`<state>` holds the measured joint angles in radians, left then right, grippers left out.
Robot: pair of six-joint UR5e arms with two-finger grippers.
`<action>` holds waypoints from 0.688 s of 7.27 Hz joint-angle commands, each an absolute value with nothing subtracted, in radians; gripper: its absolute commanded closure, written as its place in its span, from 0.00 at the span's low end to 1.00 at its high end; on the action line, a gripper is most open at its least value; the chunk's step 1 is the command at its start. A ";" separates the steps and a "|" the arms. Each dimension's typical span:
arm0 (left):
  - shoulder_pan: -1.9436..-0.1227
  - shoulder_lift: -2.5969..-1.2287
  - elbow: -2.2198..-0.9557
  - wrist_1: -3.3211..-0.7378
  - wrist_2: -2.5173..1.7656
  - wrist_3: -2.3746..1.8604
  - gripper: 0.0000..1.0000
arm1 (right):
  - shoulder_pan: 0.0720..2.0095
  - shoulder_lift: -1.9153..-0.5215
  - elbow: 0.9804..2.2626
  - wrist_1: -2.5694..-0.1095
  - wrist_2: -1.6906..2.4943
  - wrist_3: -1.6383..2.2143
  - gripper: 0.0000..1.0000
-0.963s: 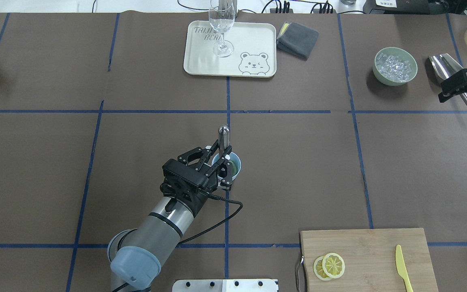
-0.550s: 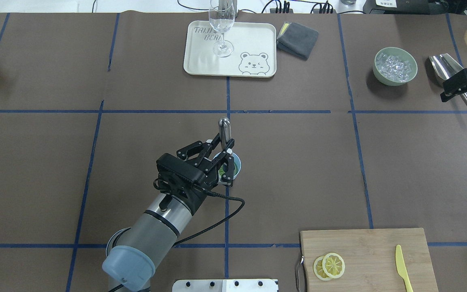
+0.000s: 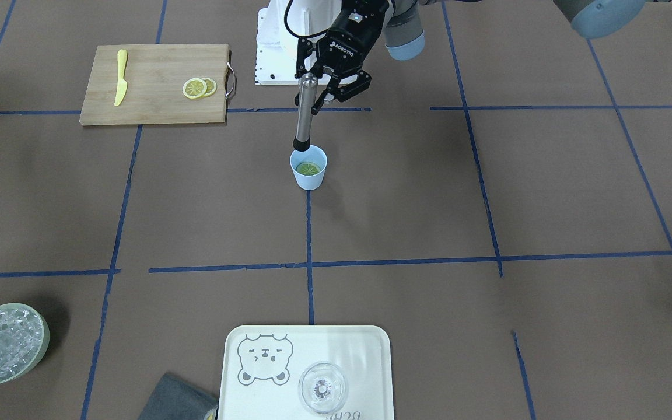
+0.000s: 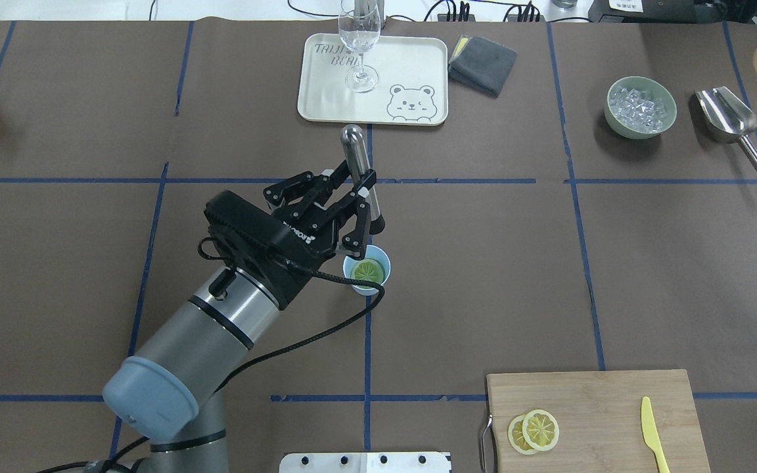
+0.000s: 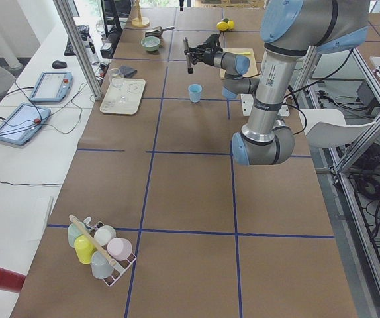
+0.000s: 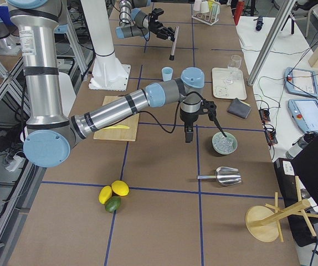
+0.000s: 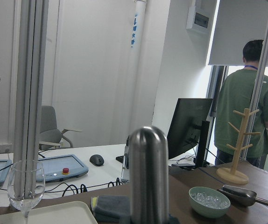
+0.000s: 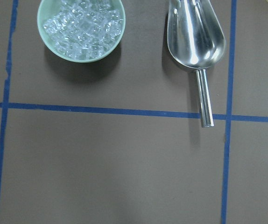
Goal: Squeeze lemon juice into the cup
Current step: 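Lift the muddler out of the cup with the left gripper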
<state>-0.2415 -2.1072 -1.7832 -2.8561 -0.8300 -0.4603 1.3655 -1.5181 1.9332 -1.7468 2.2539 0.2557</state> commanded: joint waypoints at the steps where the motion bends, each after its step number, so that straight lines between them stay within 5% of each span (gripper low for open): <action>1: -0.326 -2.059 -1.801 -2.852 -0.940 -0.460 1.00 | 1.462 -1.555 1.884 -1.746 2.311 0.082 0.00; 3: -0.426 -1.991 -1.804 -2.804 -1.083 -0.462 1.00 | 1.492 -1.598 1.881 -1.734 2.313 -0.004 0.00; 5: -0.588 -1.977 -1.876 -2.490 -1.324 -0.469 1.00 | 1.496 -1.623 1.881 -1.694 2.316 -0.006 0.00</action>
<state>-0.4964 -1.9853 -1.8347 -2.6630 -1.1947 -0.4662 1.4921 -1.6106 1.8813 -1.7116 2.3143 0.0024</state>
